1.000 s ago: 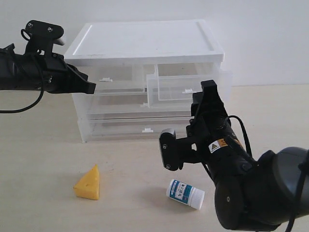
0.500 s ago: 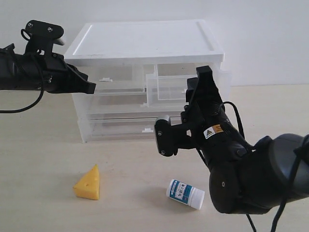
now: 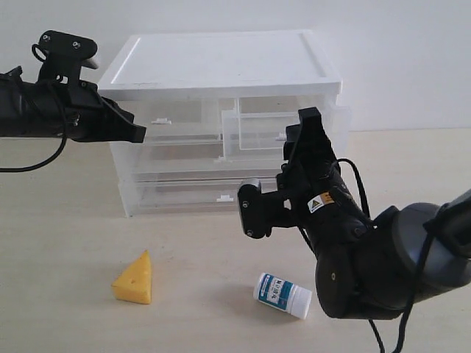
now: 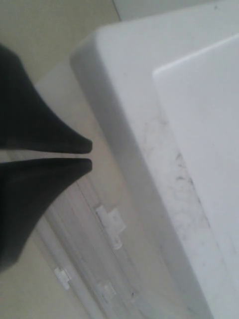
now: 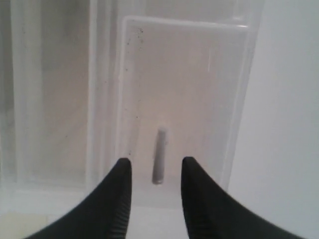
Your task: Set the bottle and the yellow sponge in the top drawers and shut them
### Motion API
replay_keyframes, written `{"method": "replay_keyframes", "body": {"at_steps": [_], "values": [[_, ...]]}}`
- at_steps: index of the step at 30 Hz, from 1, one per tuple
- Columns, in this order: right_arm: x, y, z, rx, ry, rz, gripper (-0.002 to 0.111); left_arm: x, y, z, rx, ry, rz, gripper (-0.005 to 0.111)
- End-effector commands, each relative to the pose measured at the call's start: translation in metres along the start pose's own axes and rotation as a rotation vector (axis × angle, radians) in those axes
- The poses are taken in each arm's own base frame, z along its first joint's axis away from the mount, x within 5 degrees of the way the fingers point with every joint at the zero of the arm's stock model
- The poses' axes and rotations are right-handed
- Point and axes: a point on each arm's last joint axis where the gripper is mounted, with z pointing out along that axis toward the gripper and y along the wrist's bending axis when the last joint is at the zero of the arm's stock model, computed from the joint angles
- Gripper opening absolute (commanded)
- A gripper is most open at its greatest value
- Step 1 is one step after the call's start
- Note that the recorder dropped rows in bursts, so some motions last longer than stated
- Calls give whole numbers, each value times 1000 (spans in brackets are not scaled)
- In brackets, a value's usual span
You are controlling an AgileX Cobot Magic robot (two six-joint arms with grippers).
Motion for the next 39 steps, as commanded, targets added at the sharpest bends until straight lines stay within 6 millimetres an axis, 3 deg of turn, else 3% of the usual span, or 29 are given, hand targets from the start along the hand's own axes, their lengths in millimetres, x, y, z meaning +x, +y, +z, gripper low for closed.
{"method": "replay_keyframes", "body": {"at_steps": [1, 5, 19, 28, 39], "values": [[1, 0, 4, 12, 7, 9, 15, -2, 1, 0, 6, -8, -1, 4], [1, 0, 4, 11, 10, 12, 0, -2, 1, 0, 6, -8, -1, 4], [4, 2, 3, -6, 45, 21, 0, -2, 1, 0, 6, -8, 3, 4], [-10, -1, -10, -25, 45, 8, 0, -2, 1, 0, 2, -7, 2, 4], [1, -5, -21, -38, 65, 42, 0, -2, 1, 0, 2, -7, 2, 4]]}}
